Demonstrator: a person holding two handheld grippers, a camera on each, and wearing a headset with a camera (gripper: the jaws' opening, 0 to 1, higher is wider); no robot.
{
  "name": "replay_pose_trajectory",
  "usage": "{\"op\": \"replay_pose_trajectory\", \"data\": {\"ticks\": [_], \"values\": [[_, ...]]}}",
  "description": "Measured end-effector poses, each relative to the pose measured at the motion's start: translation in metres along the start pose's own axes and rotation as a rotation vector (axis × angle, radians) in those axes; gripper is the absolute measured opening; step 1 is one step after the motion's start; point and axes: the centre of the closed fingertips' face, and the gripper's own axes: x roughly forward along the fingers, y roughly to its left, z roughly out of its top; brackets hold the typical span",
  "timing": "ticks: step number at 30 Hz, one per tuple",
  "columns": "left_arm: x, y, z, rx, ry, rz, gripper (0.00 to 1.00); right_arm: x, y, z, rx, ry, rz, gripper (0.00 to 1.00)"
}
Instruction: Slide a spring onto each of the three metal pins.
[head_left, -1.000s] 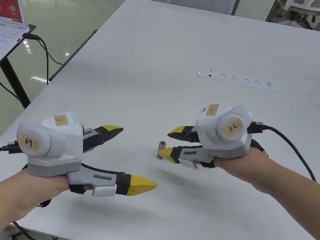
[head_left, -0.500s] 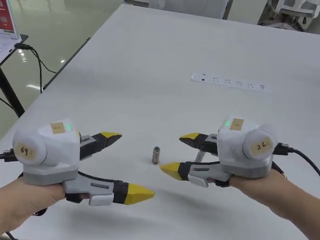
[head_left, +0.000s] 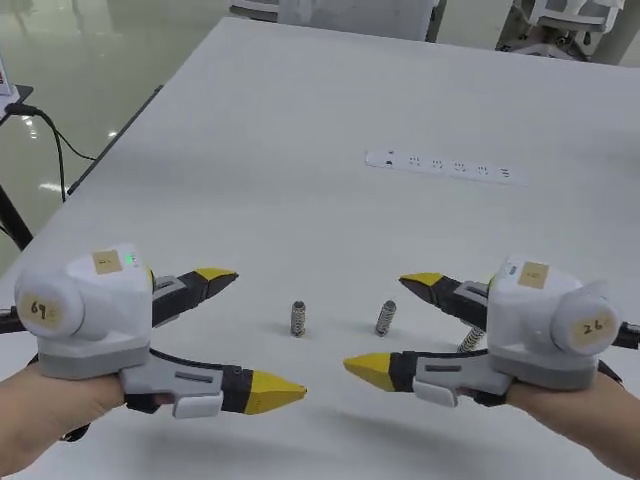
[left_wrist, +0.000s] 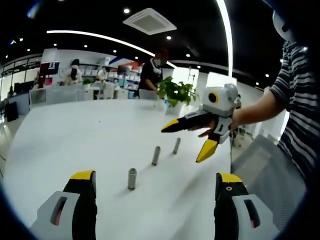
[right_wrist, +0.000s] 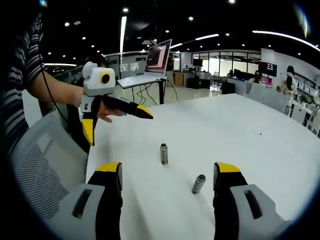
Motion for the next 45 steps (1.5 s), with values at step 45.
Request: {"op": "replay_pose_trajectory", "data": {"ticks": [45], "values": [[-0.021, 0.000, 0.002, 0.007, 0.010, 0.066, 0.98, -0.113, -0.031, -0.055, 0.205, -0.007, -0.216, 0.99]]}}
